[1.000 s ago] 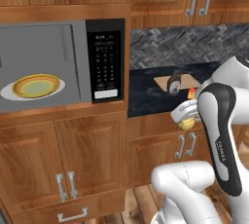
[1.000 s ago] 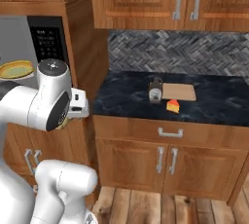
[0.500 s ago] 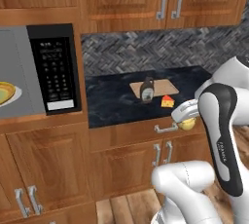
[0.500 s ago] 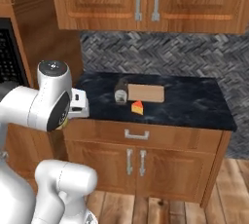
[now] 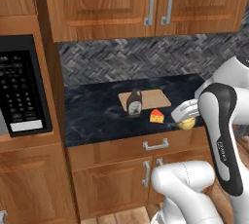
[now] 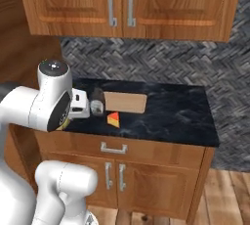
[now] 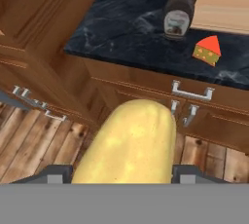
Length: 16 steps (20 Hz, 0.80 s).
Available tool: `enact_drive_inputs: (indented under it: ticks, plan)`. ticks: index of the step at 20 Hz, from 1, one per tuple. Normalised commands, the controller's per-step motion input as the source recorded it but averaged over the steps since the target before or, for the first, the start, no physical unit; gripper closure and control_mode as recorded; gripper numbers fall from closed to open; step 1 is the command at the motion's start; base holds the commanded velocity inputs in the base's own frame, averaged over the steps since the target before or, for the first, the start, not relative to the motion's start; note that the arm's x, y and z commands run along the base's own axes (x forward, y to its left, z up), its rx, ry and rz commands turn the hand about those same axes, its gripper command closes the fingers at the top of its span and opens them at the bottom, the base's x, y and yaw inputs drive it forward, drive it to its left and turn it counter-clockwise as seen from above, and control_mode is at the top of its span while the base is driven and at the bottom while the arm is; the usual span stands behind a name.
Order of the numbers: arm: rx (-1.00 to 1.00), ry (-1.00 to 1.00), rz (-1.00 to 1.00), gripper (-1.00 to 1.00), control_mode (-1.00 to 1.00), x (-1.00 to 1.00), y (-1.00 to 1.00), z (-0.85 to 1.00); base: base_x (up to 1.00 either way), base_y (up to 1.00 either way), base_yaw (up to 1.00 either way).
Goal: Retrieve the reheated potato from the microwave, then place the potato, cheese, and condiment on the cutting board.
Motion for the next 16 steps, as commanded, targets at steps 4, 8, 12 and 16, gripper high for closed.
enact_drive_inputs:
  ticks: [4,8,12,16]
  plan:
    - [0.0,0.0,0.0,1.0,1.0,0.0,0.0,0.0,0.48,-0.59,0.01]
    - [0.0,0.0,0.0,1.0,1.0,0.0,0.0,0.0,0.52,-0.53,0.0]
    - [0.0,0.0,0.0,1.0,1.0,0.0,0.0,0.0,0.49,-0.35,0.0]
    - [0.0,0.0,0.0,1.0,1.0,0.0,0.0,0.0,0.4,-0.07,0.0]
